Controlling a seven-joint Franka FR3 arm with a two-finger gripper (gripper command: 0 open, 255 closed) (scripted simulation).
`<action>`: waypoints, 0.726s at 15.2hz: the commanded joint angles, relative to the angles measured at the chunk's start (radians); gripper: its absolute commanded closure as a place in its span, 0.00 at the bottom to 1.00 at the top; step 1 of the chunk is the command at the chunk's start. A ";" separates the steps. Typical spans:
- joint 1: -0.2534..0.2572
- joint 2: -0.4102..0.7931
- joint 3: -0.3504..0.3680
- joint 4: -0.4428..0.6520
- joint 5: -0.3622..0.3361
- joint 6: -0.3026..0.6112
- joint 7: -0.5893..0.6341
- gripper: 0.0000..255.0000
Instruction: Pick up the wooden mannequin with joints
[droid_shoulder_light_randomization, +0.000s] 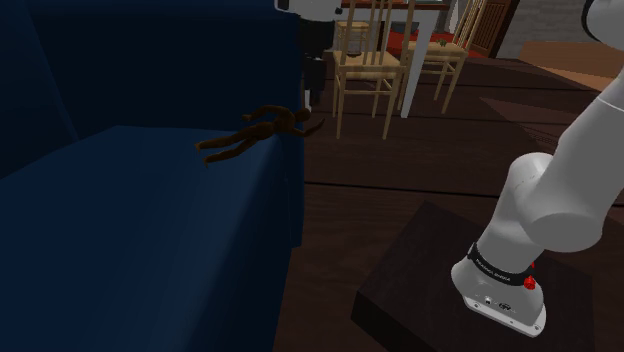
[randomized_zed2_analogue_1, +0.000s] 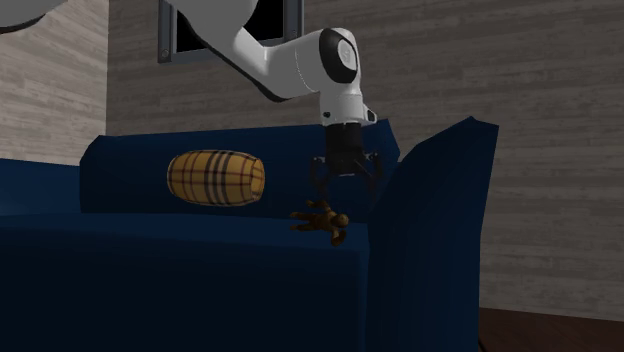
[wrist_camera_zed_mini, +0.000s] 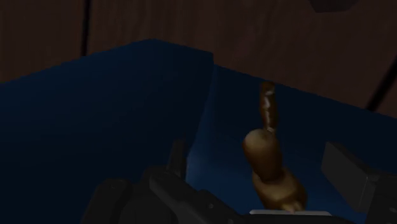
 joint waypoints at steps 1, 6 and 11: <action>0.019 0.053 0.014 0.070 0.008 -0.006 -0.049 0.00; 0.065 0.155 0.057 0.207 0.022 -0.012 -0.158 0.00; 0.079 0.175 0.071 0.195 0.027 0.027 -0.191 0.00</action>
